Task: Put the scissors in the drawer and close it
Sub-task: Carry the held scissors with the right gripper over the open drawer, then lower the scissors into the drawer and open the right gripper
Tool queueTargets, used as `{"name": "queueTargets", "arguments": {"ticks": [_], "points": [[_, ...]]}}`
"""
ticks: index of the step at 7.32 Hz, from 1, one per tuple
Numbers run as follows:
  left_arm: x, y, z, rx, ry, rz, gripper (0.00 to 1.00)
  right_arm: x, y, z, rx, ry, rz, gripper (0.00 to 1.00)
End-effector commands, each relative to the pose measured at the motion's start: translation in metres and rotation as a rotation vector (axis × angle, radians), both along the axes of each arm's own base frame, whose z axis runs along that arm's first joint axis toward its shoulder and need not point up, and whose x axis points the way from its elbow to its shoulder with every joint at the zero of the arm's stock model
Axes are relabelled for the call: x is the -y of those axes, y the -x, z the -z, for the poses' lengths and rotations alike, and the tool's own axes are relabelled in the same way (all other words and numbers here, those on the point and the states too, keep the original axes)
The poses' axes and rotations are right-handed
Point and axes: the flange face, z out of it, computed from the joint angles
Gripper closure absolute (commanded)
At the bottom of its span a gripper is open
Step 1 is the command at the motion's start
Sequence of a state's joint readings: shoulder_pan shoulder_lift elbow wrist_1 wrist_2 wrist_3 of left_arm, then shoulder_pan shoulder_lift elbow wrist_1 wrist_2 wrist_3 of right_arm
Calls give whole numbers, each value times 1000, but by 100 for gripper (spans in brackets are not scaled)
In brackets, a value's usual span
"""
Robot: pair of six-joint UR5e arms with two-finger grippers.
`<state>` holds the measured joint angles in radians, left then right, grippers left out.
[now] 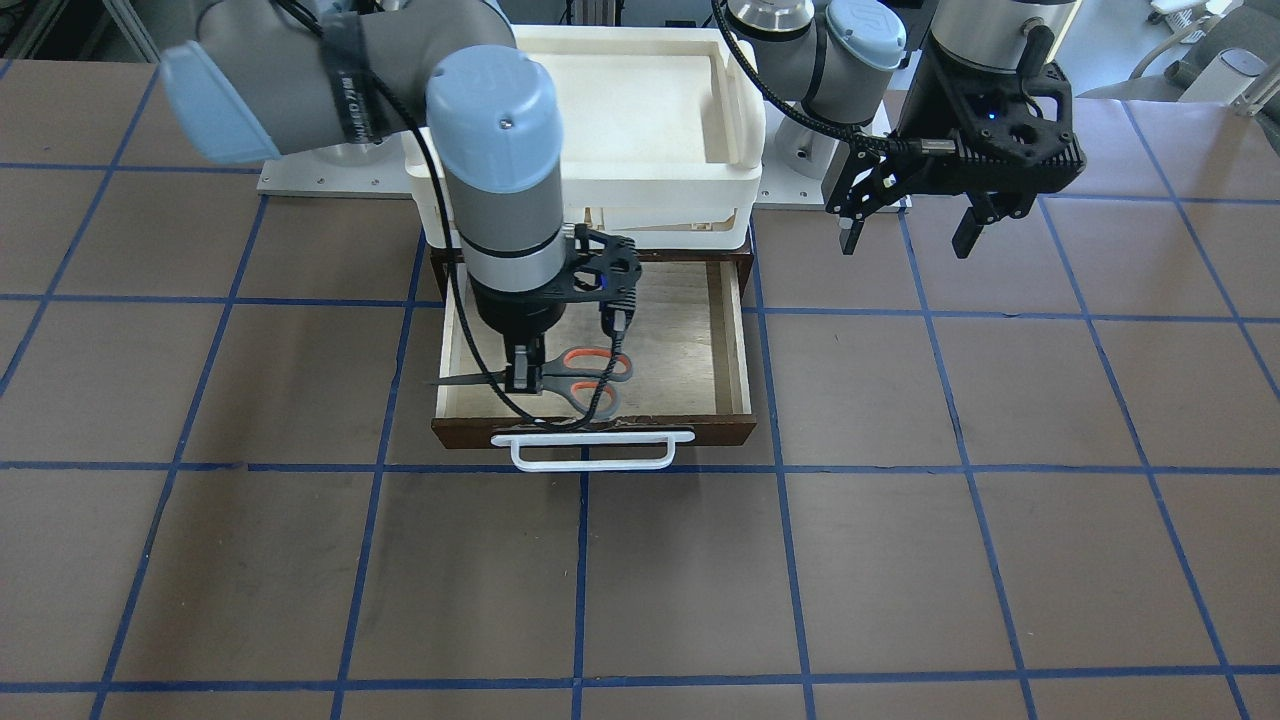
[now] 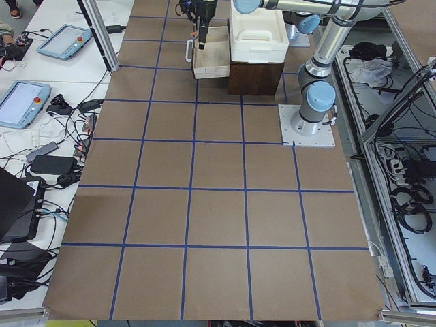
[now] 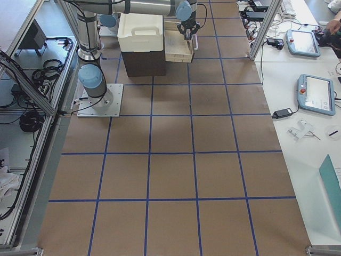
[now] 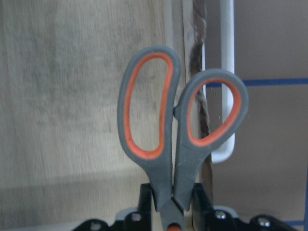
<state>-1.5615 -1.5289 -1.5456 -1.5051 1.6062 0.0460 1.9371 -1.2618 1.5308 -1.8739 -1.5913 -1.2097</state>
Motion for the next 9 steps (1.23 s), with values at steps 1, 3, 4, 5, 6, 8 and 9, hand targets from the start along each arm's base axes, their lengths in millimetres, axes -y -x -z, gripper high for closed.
{"name": "queueTargets", "arguments": {"ticks": [1,3,4,5,6,8,9], "points": [[-1,0,-2,-1,4,2,0,-21,-43,19,-4,-9,-54,100],[2,0,1,-2,-2,0,0,-29,-49,26,-16,-31,-71,100],[0,0,-1,-1,2,2,0,-30,-48,29,-20,-36,-68,90],[2,0,1,-2,-2,0,0,-29,-47,29,-20,-33,-68,51],[0,0,-1,-3,2,0,0,-30,-49,30,-12,-30,-70,7],[-2,0,-4,-1,8,2,0,-27,-42,19,-11,-7,-53,0],[-1,0,-3,-1,5,2,0,-18,-22,-7,12,44,14,0]]}}
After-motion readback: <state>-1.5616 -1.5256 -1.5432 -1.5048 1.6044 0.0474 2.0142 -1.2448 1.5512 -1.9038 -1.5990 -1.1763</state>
